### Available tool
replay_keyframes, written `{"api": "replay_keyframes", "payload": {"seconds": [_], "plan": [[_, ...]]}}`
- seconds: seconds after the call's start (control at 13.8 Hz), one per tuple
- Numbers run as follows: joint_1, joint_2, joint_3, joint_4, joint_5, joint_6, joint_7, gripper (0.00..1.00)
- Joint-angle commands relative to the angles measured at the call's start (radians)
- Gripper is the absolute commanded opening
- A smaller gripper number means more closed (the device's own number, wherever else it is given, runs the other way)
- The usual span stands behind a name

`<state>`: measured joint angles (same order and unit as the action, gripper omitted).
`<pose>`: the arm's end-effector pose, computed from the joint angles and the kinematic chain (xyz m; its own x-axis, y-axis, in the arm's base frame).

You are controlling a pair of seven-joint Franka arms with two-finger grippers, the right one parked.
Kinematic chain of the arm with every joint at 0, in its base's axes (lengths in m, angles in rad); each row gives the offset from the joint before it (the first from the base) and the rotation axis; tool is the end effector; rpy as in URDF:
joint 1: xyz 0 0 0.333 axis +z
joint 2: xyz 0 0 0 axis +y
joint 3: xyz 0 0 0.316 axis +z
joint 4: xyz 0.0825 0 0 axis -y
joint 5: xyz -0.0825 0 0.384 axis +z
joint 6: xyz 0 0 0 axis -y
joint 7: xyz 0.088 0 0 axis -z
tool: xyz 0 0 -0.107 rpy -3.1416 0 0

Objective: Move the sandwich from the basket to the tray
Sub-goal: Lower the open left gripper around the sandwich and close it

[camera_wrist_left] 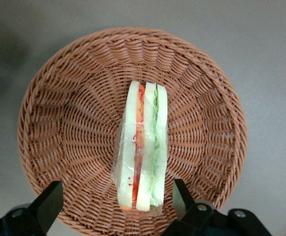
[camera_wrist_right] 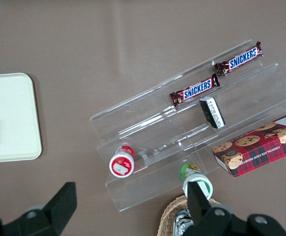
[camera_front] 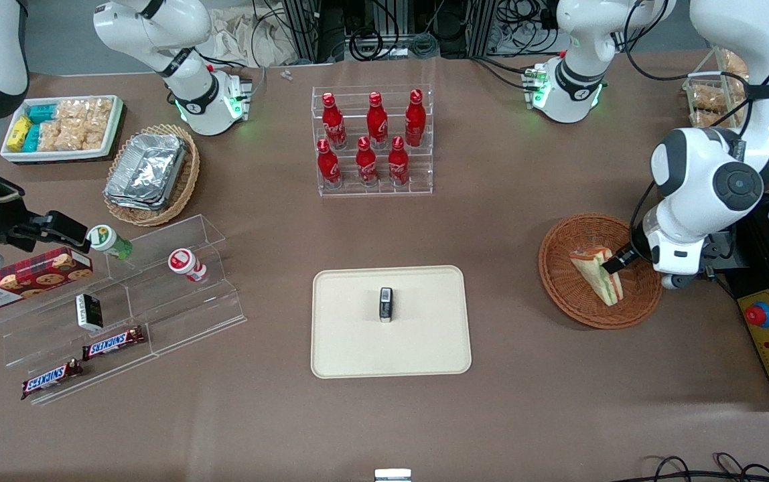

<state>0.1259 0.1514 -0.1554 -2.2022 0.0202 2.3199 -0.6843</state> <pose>0.5438 -0.0152 0.3117 0.8003 0.5988 -0.0302 0.5987 -0.8008 -0.0130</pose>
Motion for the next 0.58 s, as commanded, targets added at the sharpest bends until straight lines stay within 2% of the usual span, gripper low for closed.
{"api": "replay_keyframes", "payload": {"seconds": [0.0,0.51], "plan": [[-0.009,-0.003,-0.004,-0.048,-0.008,0.059,-0.015,0.99],[-0.009,0.023,-0.004,-0.143,-0.011,0.208,-0.018,0.99]]}}
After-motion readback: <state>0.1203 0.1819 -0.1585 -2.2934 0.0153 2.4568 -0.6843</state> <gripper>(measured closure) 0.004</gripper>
